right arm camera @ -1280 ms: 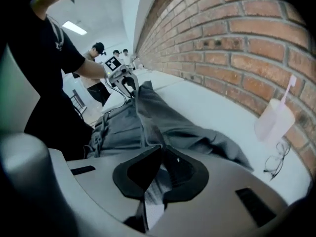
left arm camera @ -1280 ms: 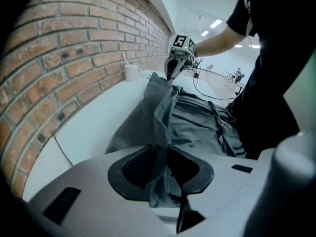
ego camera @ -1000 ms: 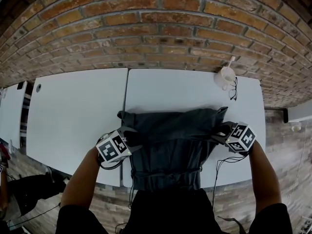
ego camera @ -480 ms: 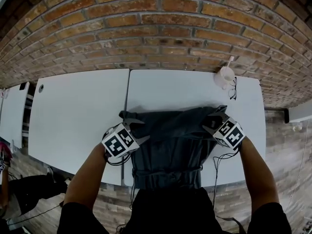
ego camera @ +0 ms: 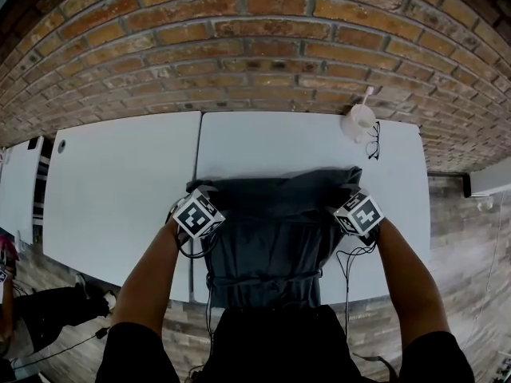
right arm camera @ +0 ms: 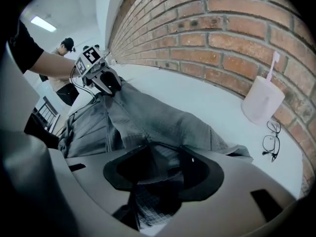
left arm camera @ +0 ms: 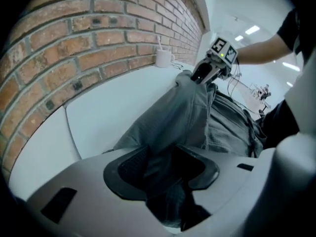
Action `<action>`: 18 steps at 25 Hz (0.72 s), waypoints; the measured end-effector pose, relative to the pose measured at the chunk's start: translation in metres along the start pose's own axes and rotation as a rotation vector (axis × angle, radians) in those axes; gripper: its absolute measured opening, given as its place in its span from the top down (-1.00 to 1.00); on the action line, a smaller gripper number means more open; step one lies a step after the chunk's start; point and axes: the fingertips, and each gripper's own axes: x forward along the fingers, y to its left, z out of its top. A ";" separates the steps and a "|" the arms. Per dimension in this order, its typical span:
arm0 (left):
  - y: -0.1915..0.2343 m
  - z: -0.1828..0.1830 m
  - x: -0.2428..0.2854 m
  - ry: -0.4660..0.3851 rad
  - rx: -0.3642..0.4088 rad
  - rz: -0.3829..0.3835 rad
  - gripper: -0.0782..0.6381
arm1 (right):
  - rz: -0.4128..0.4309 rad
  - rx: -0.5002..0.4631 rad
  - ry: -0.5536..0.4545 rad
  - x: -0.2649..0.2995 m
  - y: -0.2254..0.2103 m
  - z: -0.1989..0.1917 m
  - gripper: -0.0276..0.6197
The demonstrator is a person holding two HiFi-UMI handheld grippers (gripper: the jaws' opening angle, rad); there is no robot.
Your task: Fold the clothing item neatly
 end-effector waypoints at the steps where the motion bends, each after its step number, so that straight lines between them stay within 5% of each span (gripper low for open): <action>1: 0.003 0.001 0.001 -0.014 -0.027 -0.004 0.30 | -0.012 0.001 -0.008 0.000 0.000 0.000 0.34; 9: -0.001 0.003 -0.012 -0.014 -0.081 0.037 0.31 | 0.022 0.022 -0.076 -0.009 0.002 0.004 0.34; 14: -0.022 -0.008 -0.039 -0.029 -0.080 0.072 0.28 | 0.021 0.174 -0.274 -0.058 0.030 0.014 0.34; 18: -0.046 -0.030 -0.065 -0.102 -0.170 0.064 0.28 | 0.033 0.302 -0.323 -0.075 0.073 -0.010 0.34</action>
